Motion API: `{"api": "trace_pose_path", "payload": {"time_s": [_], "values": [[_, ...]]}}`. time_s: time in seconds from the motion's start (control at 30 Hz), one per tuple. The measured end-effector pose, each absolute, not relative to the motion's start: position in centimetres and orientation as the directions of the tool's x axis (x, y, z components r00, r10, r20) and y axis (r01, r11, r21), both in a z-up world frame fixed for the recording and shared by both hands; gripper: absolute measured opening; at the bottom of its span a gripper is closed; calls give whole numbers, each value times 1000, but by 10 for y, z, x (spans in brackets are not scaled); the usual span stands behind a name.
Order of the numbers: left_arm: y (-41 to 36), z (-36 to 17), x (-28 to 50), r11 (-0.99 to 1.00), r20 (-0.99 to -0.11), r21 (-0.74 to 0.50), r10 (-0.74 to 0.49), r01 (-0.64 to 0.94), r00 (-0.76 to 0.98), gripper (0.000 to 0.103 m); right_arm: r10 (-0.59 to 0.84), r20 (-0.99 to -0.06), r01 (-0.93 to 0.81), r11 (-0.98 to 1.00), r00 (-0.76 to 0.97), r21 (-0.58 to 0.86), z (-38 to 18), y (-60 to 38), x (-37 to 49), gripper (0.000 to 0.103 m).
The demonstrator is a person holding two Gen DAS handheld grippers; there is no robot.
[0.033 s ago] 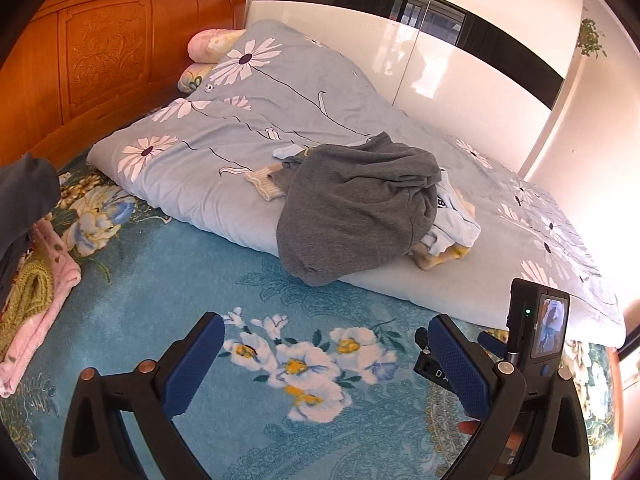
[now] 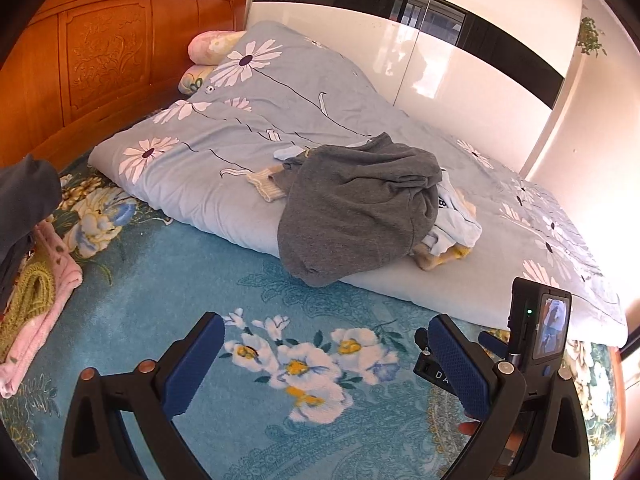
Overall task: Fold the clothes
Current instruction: 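Move both grippers toward the grey sweatshirt on the bed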
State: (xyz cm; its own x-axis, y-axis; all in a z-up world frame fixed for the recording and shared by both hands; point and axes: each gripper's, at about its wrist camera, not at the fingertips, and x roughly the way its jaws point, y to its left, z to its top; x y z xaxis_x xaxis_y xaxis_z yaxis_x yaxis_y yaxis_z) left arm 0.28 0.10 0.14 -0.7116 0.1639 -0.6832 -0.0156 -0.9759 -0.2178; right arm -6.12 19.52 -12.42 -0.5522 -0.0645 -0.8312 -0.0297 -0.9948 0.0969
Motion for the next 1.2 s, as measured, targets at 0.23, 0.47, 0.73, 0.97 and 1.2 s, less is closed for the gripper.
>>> {"api": "trace_pose_path", "payload": {"time_s": [0.23,0.47,0.73,0.97,1.2], "values": [[21,6,18,-997,-630,-63,73,-44,-773,103,-34,-848,-53,-996,-530,73,-134,184,-61,102],[30,-4,22,-1000,-625,-24,30,-20,-780,103,-92,-832,-1,-994,-548,111,-134,195,-50,102],[27,-11,21,-1000,-647,1,-13,17,-763,103,-124,-799,19,-990,-588,139,-121,194,-45,102],[24,-20,22,-999,-668,19,-50,50,-742,103,-164,-779,38,-983,-605,177,-111,187,-37,102],[15,-31,21,-996,-697,-9,-58,90,-714,103,-182,-764,106,-983,-619,148,-97,175,-29,102]]}}
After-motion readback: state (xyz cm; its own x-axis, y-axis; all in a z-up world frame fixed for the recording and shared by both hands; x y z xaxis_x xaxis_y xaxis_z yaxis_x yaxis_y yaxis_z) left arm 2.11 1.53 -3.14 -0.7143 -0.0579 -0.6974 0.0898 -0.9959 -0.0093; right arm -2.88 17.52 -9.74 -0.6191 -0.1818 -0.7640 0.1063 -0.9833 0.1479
